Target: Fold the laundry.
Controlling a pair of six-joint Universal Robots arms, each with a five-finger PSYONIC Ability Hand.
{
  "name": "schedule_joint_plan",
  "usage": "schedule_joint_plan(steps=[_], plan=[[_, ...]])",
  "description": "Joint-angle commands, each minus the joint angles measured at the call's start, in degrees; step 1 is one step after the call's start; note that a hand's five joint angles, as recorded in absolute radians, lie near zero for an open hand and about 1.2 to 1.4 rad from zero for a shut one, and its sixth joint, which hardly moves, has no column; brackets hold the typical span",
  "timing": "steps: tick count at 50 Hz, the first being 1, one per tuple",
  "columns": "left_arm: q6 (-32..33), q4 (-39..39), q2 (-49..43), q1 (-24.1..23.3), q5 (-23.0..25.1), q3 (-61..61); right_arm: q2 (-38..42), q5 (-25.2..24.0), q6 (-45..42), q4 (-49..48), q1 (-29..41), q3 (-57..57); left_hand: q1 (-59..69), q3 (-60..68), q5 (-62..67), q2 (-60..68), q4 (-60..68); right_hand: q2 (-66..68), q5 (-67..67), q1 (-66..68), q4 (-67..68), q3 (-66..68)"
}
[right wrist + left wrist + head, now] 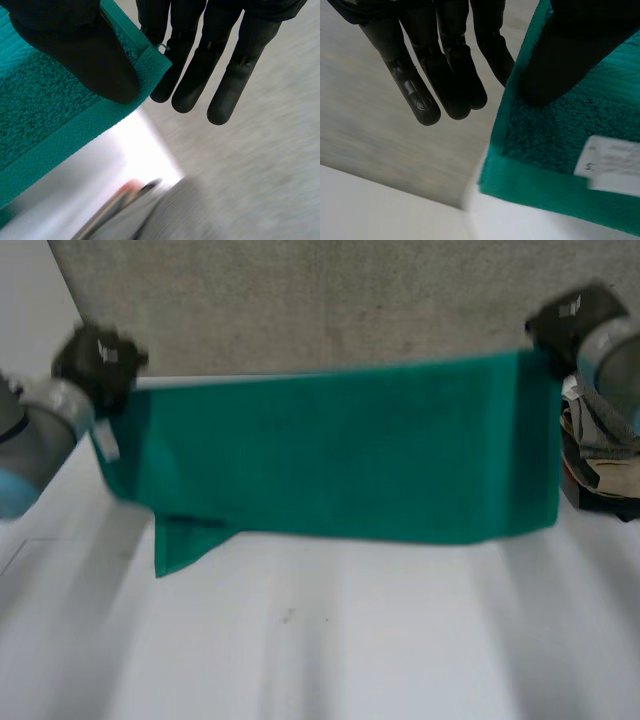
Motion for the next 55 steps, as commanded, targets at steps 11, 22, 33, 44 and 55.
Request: schedule_joint_plan(steps=[11, 22, 33, 44, 55], plan=[[-14.2, 33.3, -2.5, -2.2, -7.7, 12.2, 1.5, 1.5, 10.6, -34.7, 1.4, -10.4, 13.3, 11.5, 13.9, 11.2, 11.0, 12.5, 11.5, 14.2, 11.4, 11.9], [-15.9, 27.4, -1.6, -2.2, -5.0, -5.3, 1.9, -1.9, 10.1, -28.9, 0.6, 6.0, 13.3, 11.5, 13.9, 11.2, 11.0, 12.5, 11.5, 14.2, 11.4, 11.9], [-15.0, 21.7, 4.5, -1.9, 3.4, -29.1, 1.2, -3.2, 6.2, -15.5, 0.6, 25.6, 13.3, 11.5, 13.9, 11.2, 11.0, 12.5, 11.5, 14.2, 11.4, 11.9], [7.4, -15.6, 25.4, 5.6, 2.9, -53.2, -22.0, -3.6, -17.3, -0.8, -6.0, 59.1, 13.3, 11.5, 13.9, 11.2, 11.0, 12.5, 11.5, 14.2, 11.4, 11.9], [19.1, -20.4, 29.1, 12.1, 3.8, -52.1, -33.0, -6.8, -26.4, -0.8, -11.6, 68.4, 13.3, 11.5, 13.9, 11.2, 11.0, 12.5, 11.5, 14.2, 11.4, 11.9]])
